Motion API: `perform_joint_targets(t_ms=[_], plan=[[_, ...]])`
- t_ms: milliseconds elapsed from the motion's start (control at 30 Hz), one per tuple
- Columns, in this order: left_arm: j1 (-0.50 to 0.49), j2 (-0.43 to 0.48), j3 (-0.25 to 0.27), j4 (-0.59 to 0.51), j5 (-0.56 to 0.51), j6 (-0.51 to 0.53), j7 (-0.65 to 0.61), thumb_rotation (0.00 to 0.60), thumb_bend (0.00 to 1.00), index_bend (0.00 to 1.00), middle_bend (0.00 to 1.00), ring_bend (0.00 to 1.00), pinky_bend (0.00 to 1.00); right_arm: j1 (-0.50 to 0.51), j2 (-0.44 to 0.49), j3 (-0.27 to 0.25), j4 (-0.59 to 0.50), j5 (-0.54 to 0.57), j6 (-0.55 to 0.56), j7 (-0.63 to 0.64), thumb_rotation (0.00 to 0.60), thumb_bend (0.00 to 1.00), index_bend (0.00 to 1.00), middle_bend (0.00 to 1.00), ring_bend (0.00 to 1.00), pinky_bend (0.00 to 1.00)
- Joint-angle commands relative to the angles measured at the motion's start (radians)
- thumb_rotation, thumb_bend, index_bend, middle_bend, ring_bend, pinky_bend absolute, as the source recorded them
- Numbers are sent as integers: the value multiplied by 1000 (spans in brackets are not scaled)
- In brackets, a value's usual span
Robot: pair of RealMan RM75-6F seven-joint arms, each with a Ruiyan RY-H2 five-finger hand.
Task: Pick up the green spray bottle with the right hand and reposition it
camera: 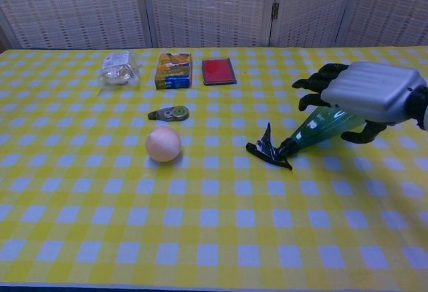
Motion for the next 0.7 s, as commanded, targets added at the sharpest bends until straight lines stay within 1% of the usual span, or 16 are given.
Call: perform_joint_targets(t_ms=[33,233,467,567,700], plan=[[4,3,-2,0,-1,5,-6,499,323,0,2,51,0,14,-31,-8,37,8,-5,-2,600,390,248,10,13,0],[3,6,-3,3,-8,-5,-14,499,322,0,2,51,0,29,-99,-13,131,13,4,16,600,390,261,17,29,0],[-1,4,-6,9,-11,-12,-18,500,323,0,1,52,0,46,-138,-25,195,12,-6,31,600,390,285,36,42,0],[-2,0,-6,16,-5,-9,-21,501,323,0,0,51,0,49,-160,-28,228,-16,18,46,600,390,327,72,73,0],[-2,-2,-9,19,-14,-14,-26,501,324,0,0,51,0,50,-195,-34,280,-67,54,96,600,390,419,149,133,0]])
